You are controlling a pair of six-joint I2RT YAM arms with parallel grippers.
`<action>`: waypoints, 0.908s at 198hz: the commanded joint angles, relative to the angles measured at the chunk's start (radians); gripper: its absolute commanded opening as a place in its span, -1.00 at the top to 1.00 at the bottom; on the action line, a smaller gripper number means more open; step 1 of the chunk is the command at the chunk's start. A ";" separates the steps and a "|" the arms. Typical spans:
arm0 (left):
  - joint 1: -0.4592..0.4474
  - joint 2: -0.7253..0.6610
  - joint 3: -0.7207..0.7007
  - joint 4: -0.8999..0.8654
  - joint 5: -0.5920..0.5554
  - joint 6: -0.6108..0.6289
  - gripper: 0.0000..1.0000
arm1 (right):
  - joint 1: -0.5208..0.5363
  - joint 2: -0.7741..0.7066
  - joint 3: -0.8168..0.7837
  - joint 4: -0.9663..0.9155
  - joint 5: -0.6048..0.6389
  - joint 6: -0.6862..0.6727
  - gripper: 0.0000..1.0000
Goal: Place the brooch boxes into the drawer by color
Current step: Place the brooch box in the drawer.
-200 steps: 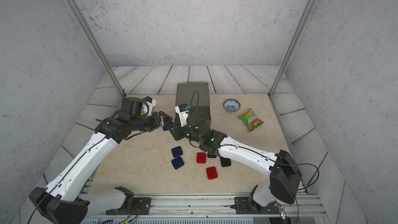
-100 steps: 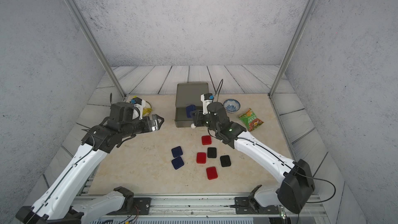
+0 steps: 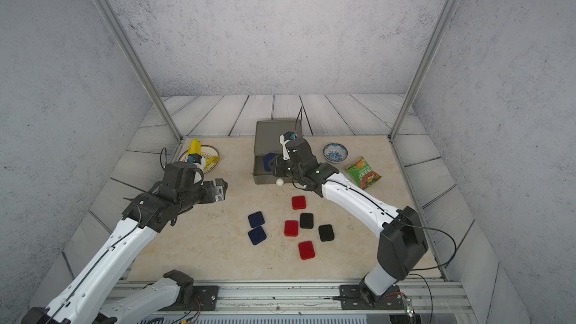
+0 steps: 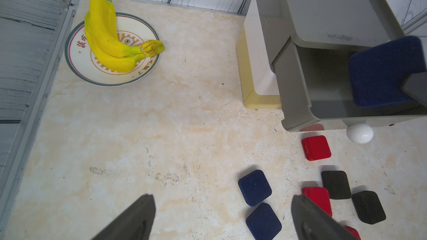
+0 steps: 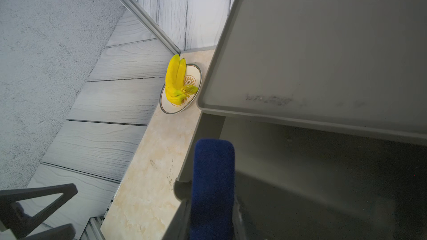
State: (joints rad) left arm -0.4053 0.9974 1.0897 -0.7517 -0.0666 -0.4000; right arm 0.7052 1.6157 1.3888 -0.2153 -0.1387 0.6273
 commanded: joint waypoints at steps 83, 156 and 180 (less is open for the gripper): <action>0.062 -0.006 -0.034 0.026 0.047 0.022 -0.97 | 0.007 0.147 0.122 -0.006 -0.040 0.030 0.70; 0.076 -0.003 -0.050 0.038 0.066 0.003 -0.96 | 0.005 0.194 0.153 -0.040 0.000 -0.001 0.44; 0.077 0.000 -0.050 0.032 0.067 -0.003 -0.96 | 0.006 0.204 0.180 -0.078 0.019 -0.018 0.14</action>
State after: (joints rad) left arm -0.3359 1.0027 1.0477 -0.7216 -0.0097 -0.3931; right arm 0.7067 1.8042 1.5269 -0.2413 -0.1547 0.6384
